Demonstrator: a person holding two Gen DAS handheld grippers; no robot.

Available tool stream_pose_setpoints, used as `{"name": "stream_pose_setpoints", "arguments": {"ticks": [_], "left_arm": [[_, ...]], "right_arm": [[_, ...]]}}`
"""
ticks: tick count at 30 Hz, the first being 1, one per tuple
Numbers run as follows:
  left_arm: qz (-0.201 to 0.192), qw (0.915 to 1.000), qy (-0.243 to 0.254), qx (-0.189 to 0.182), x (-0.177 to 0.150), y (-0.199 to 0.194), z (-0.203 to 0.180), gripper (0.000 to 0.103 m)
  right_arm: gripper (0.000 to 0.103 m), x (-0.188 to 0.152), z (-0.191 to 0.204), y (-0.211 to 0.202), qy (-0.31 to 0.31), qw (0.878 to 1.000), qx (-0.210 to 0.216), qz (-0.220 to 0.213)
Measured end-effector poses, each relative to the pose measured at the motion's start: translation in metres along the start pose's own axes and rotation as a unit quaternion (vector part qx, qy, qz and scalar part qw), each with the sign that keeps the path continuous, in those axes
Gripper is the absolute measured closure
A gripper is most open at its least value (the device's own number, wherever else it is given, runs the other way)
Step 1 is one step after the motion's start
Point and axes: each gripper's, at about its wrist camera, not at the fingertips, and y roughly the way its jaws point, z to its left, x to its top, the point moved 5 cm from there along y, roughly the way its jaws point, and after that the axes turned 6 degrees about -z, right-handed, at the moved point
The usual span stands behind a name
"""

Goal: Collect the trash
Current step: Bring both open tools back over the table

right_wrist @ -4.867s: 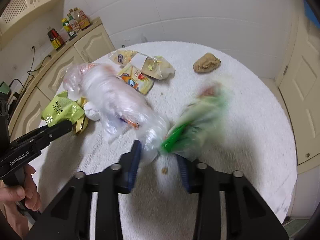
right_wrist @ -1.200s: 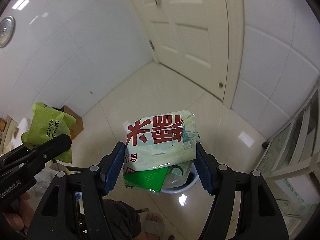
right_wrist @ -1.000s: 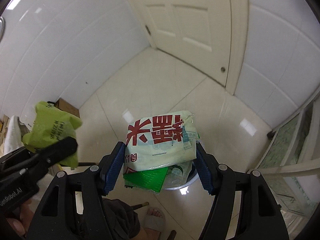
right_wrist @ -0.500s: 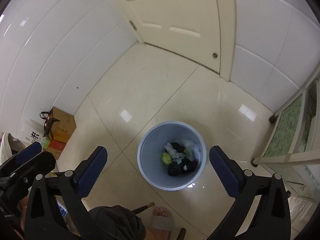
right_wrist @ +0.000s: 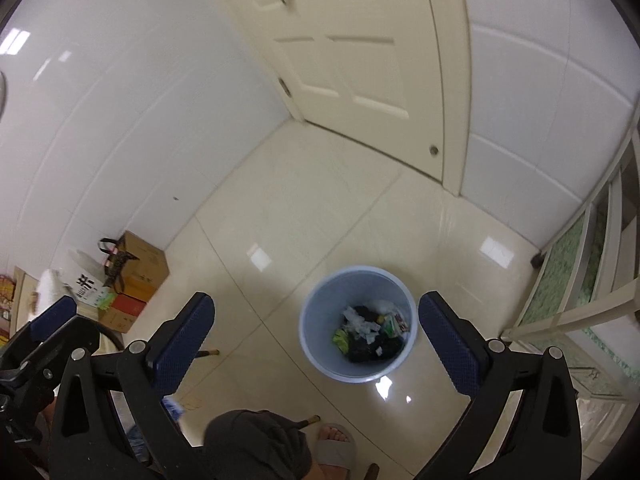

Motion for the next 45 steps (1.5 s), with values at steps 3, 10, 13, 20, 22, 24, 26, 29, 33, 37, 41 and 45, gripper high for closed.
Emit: {"name": "stream_pose_setpoints", "arguments": {"ticks": [3,10,13,20,22,24,26,29,33,37,41,45], "left_arm": [[-0.032,0.9995,-0.003,0.004,-0.007,-0.052,0.009,0.001],[-0.095,0.9951,-0.019,0.023,-0.038,-0.162,0.044,0.001],[-0.114,0.9922,-0.034,0.037,-0.056,-0.212,0.063,0.001],[-0.166,0.9804,-0.07,0.08,-0.1,-0.318,0.104,0.001],[-0.18,0.9757,-0.084,0.093,-0.115,-0.349,0.116,0.001],[-0.198,0.9696,-0.093,0.11,-0.132,-0.378,0.127,0.001],[-0.211,0.9635,-0.101,0.13,-0.153,-0.409,0.137,0.001],[-0.228,0.9542,-0.117,0.155,-0.181,-0.444,0.149,0.001],[-0.242,0.9422,-0.14,0.184,-0.22,-0.48,0.161,0.001],[-0.251,0.9305,-0.164,0.211,-0.257,-0.51,0.169,0.001],[-0.255,0.9184,-0.182,0.242,-0.288,-0.528,0.175,0.001],[-0.242,0.9112,-0.203,0.264,-0.309,-0.532,0.178,0.001]], "right_arm": [[0.0,0.006,0.022,-0.025,-0.012,1.0,0.014,-0.021],[0.0,0.01,0.084,-0.076,-0.052,0.996,0.05,-0.056],[0.0,0.009,0.118,-0.097,-0.077,0.992,0.069,-0.07],[0.0,-0.006,0.199,-0.137,-0.137,0.978,0.123,-0.093],[0.0,-0.012,0.228,-0.15,-0.156,0.972,0.142,-0.1],[0.0,-0.019,0.251,-0.159,-0.173,0.966,0.16,-0.106],[0.0,-0.027,0.273,-0.168,-0.191,0.959,0.176,-0.112],[0.0,-0.036,0.302,-0.179,-0.212,0.95,0.198,-0.116],[0.0,-0.053,0.338,-0.192,-0.24,0.937,0.223,-0.119],[0.0,-0.07,0.367,-0.2,-0.267,0.924,0.246,-0.118],[0.0,-0.086,0.386,-0.2,-0.291,0.914,0.257,-0.114],[0.0,-0.104,0.401,-0.193,-0.31,0.907,0.264,-0.106]]}}
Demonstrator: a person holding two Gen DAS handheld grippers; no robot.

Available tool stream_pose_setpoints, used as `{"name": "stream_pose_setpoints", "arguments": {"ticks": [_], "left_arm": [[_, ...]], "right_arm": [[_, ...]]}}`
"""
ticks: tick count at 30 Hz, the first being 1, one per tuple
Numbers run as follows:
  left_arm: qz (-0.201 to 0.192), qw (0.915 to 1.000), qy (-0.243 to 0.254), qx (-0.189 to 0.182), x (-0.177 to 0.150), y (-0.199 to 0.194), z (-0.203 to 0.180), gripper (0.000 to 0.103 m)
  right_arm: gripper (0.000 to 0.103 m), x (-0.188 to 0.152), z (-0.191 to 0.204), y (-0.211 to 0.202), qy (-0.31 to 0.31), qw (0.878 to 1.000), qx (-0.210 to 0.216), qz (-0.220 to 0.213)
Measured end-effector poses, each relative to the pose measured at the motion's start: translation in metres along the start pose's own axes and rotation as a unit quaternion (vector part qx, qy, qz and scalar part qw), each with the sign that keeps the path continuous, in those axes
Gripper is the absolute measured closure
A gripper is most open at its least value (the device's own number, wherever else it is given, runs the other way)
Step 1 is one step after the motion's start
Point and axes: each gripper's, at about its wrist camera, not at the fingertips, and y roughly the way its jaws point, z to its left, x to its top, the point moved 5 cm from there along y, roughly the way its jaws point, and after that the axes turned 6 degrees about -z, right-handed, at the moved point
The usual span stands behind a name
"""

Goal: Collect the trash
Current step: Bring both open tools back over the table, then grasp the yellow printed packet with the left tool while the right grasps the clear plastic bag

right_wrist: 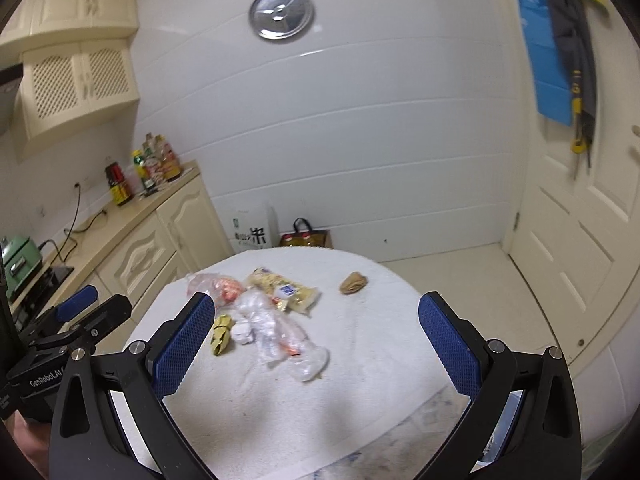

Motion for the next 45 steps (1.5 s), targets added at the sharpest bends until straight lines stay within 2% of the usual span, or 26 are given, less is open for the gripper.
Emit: {"name": "stream_pose_setpoints", "arguments": {"ticks": [7,16,23,25,29,32,34,36,37,39,40,43,45], "left_arm": [[0.032,0.9985,-0.012,0.042,-0.019,0.005,0.014,0.001],[0.095,0.9929,-0.033,0.064,-0.023,0.078,0.015,0.001],[0.156,0.985,-0.043,0.06,-0.023,0.151,0.013,0.001],[0.169,0.9831,-0.052,0.048,-0.023,0.168,0.01,0.001],[0.174,0.9816,-0.075,0.026,-0.012,0.202,0.007,0.001],[0.178,0.9791,-0.091,0.037,-0.009,0.227,0.017,0.002],[0.181,0.9775,-0.103,0.036,-0.008,0.241,0.022,0.009],[0.186,0.9765,-0.099,0.048,-0.013,0.25,0.027,0.014],[0.188,0.9759,-0.103,0.042,-0.016,0.256,0.028,0.014],[0.187,0.9762,-0.101,0.042,-0.023,0.259,0.029,0.016],[0.187,0.9775,-0.084,0.05,-0.021,0.265,0.025,0.018],[0.196,0.9779,-0.038,0.063,-0.024,0.278,0.014,0.017],[0.199,0.9779,-0.019,0.063,-0.027,0.286,0.005,0.02]], "right_arm": [[0.0,-0.02,0.019,0.03,-0.032,0.999,0.001,0.022],[0.0,-0.061,0.041,0.108,-0.083,0.991,0.02,0.106],[0.0,-0.082,0.044,0.155,-0.091,0.984,0.031,0.152],[0.0,-0.084,0.042,0.165,-0.093,0.982,0.032,0.158],[0.0,-0.088,0.039,0.18,-0.09,0.981,0.034,0.169],[0.0,-0.088,0.036,0.188,-0.088,0.981,0.034,0.172],[0.0,-0.09,0.035,0.195,-0.086,0.98,0.032,0.175],[0.005,-0.093,0.037,0.202,-0.088,0.979,0.033,0.18],[0.008,-0.095,0.039,0.205,-0.09,0.978,0.036,0.183],[0.019,-0.098,0.042,0.21,-0.097,0.976,0.038,0.189],[0.021,-0.1,0.044,0.214,-0.099,0.975,0.04,0.193],[0.036,-0.103,0.049,0.219,-0.101,0.974,0.045,0.197],[0.051,-0.104,0.052,0.223,-0.1,0.974,0.048,0.199]]}}
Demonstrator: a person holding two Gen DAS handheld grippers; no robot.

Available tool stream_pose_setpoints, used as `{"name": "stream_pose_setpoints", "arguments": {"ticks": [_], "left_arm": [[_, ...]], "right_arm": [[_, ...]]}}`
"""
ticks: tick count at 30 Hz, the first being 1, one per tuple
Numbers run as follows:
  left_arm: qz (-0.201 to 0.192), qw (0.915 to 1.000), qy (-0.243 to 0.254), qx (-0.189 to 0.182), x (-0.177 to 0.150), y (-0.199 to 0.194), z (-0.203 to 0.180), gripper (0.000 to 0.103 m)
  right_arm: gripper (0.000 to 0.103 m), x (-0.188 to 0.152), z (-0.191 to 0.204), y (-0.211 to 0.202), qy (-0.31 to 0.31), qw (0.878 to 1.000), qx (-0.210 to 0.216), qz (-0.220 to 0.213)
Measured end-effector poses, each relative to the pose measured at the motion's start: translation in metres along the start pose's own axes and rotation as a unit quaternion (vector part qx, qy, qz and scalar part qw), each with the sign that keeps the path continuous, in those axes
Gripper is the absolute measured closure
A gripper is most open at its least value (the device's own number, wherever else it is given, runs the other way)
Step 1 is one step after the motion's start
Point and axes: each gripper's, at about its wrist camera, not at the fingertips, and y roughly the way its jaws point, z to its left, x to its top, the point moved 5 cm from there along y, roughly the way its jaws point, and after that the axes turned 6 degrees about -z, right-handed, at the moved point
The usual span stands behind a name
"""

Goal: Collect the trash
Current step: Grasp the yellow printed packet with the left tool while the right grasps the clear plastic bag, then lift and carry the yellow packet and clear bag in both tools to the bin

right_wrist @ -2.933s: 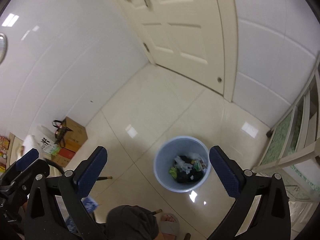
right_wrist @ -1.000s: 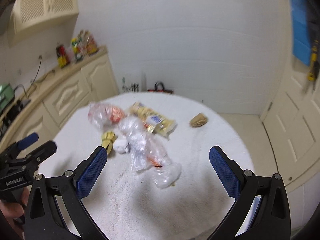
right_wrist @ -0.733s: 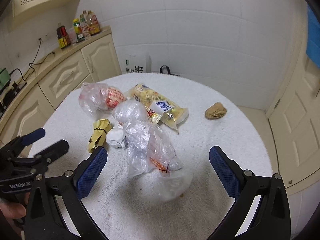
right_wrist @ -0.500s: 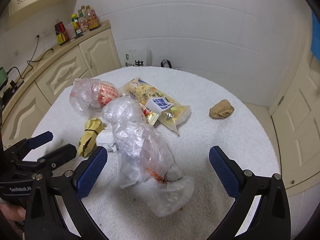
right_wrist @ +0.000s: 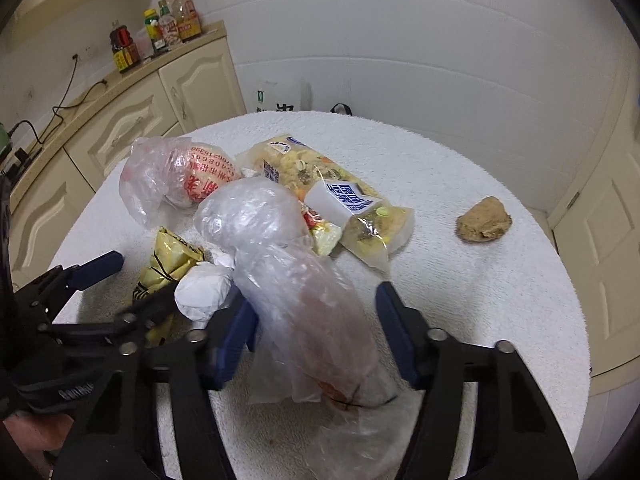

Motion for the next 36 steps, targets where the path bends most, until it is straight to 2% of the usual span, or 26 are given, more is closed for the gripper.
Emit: {"name": "stream_pose_setpoints", "arguments": {"ticks": [2,4,5,7,12,15,25,36], "left_arm": [[0.001,1.0,0.004,-0.007,0.01,0.009,-0.003,0.025],[-0.001,0.9999,0.009,-0.013,0.016,0.015,-0.004,0.045],[-0.001,0.9998,0.014,-0.012,0.019,0.017,-0.005,0.049],[-0.001,0.9997,0.022,-0.012,0.021,0.018,-0.006,0.068],[-0.004,0.9991,0.006,-0.043,0.016,0.015,0.003,0.068],[-0.003,0.9987,-0.002,-0.05,0.018,0.015,0.009,0.068],[-0.007,0.9981,-0.014,-0.059,-0.009,-0.008,0.017,0.068],[-0.052,0.9957,0.006,-0.077,-0.012,-0.081,0.003,0.068]], "right_arm": [[0.053,0.001,0.002,0.002,0.001,1.0,0.006,0.001],[0.053,0.001,0.002,0.003,-0.001,1.0,0.007,0.002],[0.054,0.002,0.003,0.004,0.0,1.0,0.009,0.002],[0.059,0.002,0.003,0.004,0.006,1.0,0.018,0.003],[0.069,-0.007,0.0,-0.007,0.024,0.999,0.031,-0.001],[0.07,-0.015,-0.003,-0.016,0.037,0.999,0.036,-0.003],[0.07,-0.041,-0.018,-0.048,0.079,0.995,0.052,-0.012],[0.07,-0.045,-0.032,-0.11,0.095,0.992,0.055,-0.068]]}}
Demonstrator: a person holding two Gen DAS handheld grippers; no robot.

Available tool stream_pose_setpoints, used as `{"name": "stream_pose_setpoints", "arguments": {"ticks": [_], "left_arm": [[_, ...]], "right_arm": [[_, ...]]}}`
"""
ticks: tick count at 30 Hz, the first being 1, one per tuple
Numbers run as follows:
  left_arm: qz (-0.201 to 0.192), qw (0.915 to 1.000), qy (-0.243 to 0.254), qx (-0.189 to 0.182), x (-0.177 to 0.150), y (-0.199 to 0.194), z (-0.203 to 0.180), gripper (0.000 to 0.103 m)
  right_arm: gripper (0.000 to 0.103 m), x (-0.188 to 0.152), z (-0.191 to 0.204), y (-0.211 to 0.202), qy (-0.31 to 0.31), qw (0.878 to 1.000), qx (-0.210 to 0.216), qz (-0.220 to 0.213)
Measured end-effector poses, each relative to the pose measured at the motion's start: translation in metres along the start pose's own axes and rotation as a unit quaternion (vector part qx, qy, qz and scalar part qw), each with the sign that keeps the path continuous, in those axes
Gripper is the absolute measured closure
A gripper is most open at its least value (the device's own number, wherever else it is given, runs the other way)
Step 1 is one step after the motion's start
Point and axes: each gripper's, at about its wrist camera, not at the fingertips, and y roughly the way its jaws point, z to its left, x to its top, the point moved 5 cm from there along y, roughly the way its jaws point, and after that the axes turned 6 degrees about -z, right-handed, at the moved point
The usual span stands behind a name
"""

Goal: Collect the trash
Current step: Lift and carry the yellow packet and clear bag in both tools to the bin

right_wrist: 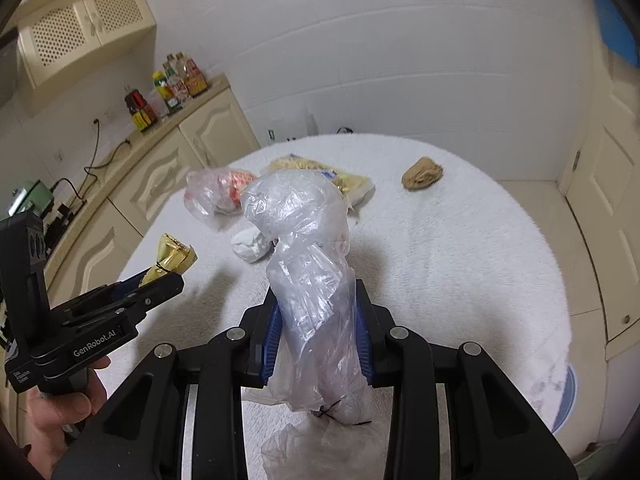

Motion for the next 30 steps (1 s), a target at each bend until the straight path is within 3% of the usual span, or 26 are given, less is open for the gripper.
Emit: {"name": "stream_pose_setpoints", "arguments": {"ticks": [9,15,25,30], "left_arm": [[-0.036,0.9973,0.047,-0.043,0.005,-0.051,-0.065,0.068],[-0.047,0.9924,0.078,-0.083,0.01,-0.066,-0.123,0.068],[-0.051,0.9756,0.137,-0.164,0.016,-0.048,-0.232,0.068],[-0.034,0.9657,0.166,-0.196,0.012,-0.014,-0.29,0.068]], "right_arm": [[0.07,0.007,-0.016,-0.071,0.019,0.998,-0.005,-0.063],[0.07,0.01,-0.048,-0.116,0.039,0.994,-0.034,-0.098],[0.07,0.006,-0.14,-0.213,0.094,0.974,-0.121,-0.165],[0.07,-0.012,-0.198,-0.247,0.14,0.96,-0.168,-0.176]]}}
